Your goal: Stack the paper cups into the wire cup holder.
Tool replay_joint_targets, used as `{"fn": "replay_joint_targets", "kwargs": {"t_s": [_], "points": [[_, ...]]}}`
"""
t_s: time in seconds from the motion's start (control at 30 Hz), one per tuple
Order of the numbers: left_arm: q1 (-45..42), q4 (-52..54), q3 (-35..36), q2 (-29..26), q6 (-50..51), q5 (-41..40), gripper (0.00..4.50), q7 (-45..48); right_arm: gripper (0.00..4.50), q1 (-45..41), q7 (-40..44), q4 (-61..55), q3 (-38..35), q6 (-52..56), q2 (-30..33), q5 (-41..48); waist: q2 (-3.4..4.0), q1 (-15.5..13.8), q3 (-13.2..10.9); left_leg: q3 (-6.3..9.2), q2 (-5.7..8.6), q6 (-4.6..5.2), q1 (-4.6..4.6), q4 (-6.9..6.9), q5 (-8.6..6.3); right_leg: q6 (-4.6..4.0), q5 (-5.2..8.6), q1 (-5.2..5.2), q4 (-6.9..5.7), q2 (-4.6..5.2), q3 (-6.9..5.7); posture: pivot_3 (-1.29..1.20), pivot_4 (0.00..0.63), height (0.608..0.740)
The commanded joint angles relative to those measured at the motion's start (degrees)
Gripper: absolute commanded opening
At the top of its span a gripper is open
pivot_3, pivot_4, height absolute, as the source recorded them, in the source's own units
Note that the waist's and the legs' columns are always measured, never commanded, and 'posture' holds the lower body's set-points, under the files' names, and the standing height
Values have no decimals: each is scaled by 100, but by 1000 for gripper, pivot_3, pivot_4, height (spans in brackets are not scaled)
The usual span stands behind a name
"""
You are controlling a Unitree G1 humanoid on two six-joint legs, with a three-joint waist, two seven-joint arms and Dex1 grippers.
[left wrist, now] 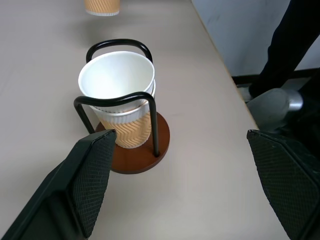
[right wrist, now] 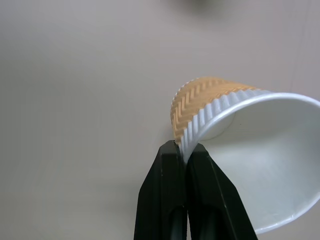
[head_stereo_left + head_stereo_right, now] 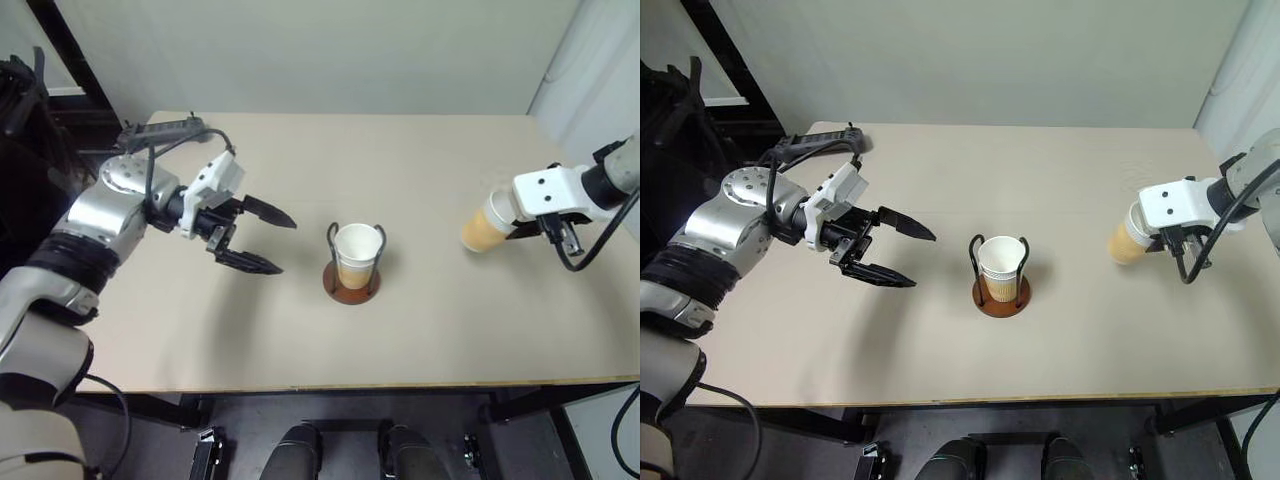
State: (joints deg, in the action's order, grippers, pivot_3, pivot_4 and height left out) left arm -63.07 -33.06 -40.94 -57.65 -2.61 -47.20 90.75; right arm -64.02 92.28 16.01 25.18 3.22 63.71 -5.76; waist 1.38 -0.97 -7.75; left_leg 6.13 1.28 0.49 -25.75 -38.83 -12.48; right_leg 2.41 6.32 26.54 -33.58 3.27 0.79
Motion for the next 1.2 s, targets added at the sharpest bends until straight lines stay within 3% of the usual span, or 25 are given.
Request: {"fn": "replay_joint_targets", "kwargs": {"t_s": [0.03, 0.23, 0.5, 1.2], "points": [[123, -23, 267, 13, -235, 1, 4500, 175, 37, -622, 22, -38, 195, 23, -74, 128, 1, 17, 0, 0, 0, -3, -1, 2, 2, -1, 0, 4, -3, 0, 0, 0, 150, 740], [168, -122, 208, 69, -238, -21, 4500, 175, 37, -1552, 22, -108, 785, 314, -318, 603, 1, 25, 0, 2, -2, -15, -4, 21, 8, -23, 14, 30, -32, 0, -2, 0, 150, 740], [230, -110, 148, 150, -288, -37, 4500, 175, 37, -2030, 22, -1083, 1461, 1090, -342, 1618, 0, 25, 0, 4, -3, -33, -8, 64, 18, -49, 40, 52, -36, 0, -11, 0, 150, 740], [361, 378, 298, 332, -109, -29, 4500, 175, 37, -2621, 22, -359, 1867, 618, -1586, 1313, 0, 42, 0, 15, -20, -54, -9, 70, 30, -76, 42, 64, -57, -2, -41, 0, 150, 740]]}}
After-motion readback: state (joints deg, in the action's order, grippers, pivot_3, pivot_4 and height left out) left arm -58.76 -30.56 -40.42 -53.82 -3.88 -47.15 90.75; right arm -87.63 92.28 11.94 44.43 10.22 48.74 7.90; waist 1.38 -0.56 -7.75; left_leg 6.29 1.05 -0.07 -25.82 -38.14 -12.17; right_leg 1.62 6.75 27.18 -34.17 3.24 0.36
